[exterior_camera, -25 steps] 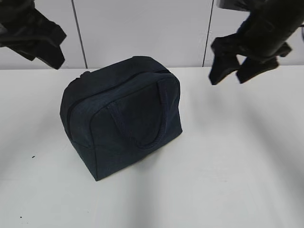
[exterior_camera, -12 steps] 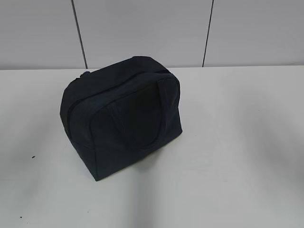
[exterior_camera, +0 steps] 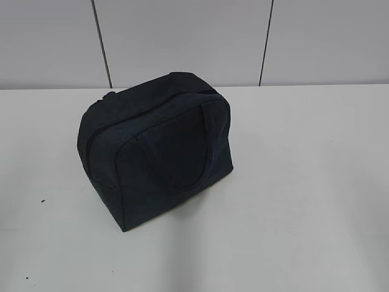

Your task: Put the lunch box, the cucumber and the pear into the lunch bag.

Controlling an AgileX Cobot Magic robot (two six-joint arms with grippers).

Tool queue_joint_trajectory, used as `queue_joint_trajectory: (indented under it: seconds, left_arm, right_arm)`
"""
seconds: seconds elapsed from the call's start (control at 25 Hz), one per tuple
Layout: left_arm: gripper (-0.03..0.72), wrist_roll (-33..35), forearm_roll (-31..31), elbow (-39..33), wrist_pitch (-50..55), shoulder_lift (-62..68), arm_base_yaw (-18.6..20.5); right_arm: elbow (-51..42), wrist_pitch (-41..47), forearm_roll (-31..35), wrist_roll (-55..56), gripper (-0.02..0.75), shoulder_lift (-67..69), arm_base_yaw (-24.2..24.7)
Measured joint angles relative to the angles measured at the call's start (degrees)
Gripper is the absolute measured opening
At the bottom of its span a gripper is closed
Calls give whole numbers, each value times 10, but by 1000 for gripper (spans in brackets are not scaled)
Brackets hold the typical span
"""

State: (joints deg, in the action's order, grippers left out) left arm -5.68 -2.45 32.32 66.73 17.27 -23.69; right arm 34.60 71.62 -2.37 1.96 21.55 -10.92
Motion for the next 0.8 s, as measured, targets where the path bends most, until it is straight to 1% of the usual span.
queue_joint_trajectory:
  seconds: [0.12, 0.24, 0.4, 0.52, 0.8]
  left_arm:
    - [326, 0, 0, -8, -11, -56, 0]
    - [326, 0, 0, -22, -30, -106, 0]
    - [317, 0, 0, -24, -32, -149, 0]
    - [299, 0, 1, -24, -32, -179, 0]
    - [271, 0, -1, -24, -32, -183, 0]
  right_arm:
    - [-33, -1, -20, -6, 491, -73, 0]
    - [-39, -13, -25, -11, 491, -142, 0]
    - [-50, -37, -27, -13, 491, -217, 0]
    - [-57, -46, -27, -14, 491, -225, 0]
    - [-58, -51, -23, -16, 491, -226, 0]
